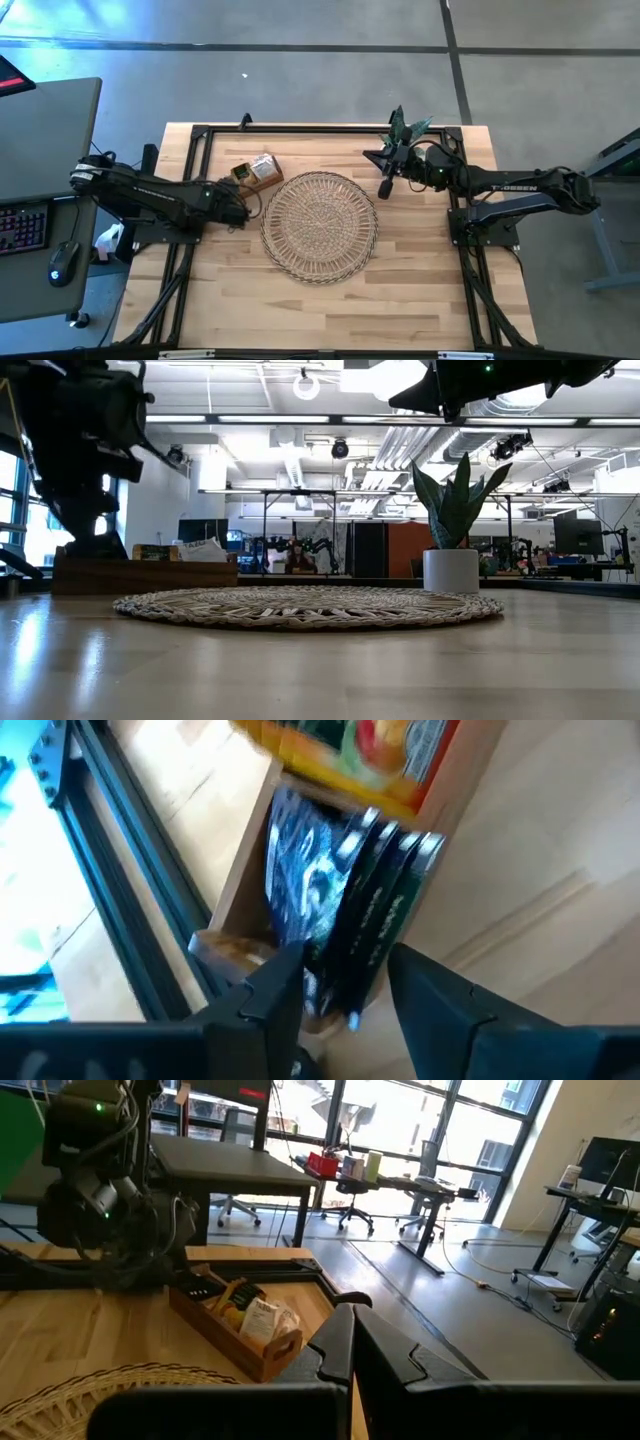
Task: Pick & Place Tea
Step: Adjust the black tea bags in the left compartment of the wooden organizer
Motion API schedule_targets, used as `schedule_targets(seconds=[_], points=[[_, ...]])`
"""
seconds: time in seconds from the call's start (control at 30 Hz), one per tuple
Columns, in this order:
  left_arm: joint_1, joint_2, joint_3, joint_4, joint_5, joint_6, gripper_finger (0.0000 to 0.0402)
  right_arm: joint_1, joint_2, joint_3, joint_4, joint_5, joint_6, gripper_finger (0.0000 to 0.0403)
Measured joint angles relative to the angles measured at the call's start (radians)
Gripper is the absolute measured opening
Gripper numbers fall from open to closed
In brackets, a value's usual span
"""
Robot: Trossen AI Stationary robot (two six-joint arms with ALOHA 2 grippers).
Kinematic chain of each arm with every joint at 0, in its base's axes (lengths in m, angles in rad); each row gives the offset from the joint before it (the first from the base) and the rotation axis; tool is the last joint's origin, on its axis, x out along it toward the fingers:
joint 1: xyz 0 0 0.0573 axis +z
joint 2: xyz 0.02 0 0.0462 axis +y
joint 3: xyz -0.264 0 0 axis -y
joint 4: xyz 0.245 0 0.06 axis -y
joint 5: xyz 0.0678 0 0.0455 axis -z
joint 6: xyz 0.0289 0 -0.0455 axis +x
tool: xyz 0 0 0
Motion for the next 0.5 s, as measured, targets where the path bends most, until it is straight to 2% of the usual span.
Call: schedule_targets(seconds=[0.13, 0.3, 0.4, 0.5], points=[[0.0, 0.001, -0.015, 0.013, -0.001, -0.009, 0.0109, 0.0, 0.0, 0.0, 0.0, 0.0, 0.0, 0.0003], [0.0, -0.007, -0.015, 0.013, 0.01, -0.001, 0.0015, 0.0, 0.0, 0.0, 0.003, 0.0, 0.0, 0.0003], [0.0, -0.011, 0.005, 0.002, 0.019, 0.001, 0.0015, 0.0, 0.0, 0.0, 0.003, 0.0, 0.0, 0.0003], [0.0, -0.012, 0.077, -0.07, 0.029, 0.008, 0.0009, 0.0, 0.0, 0.0, 0.004, 0.0, 0.0, 0.0003]])
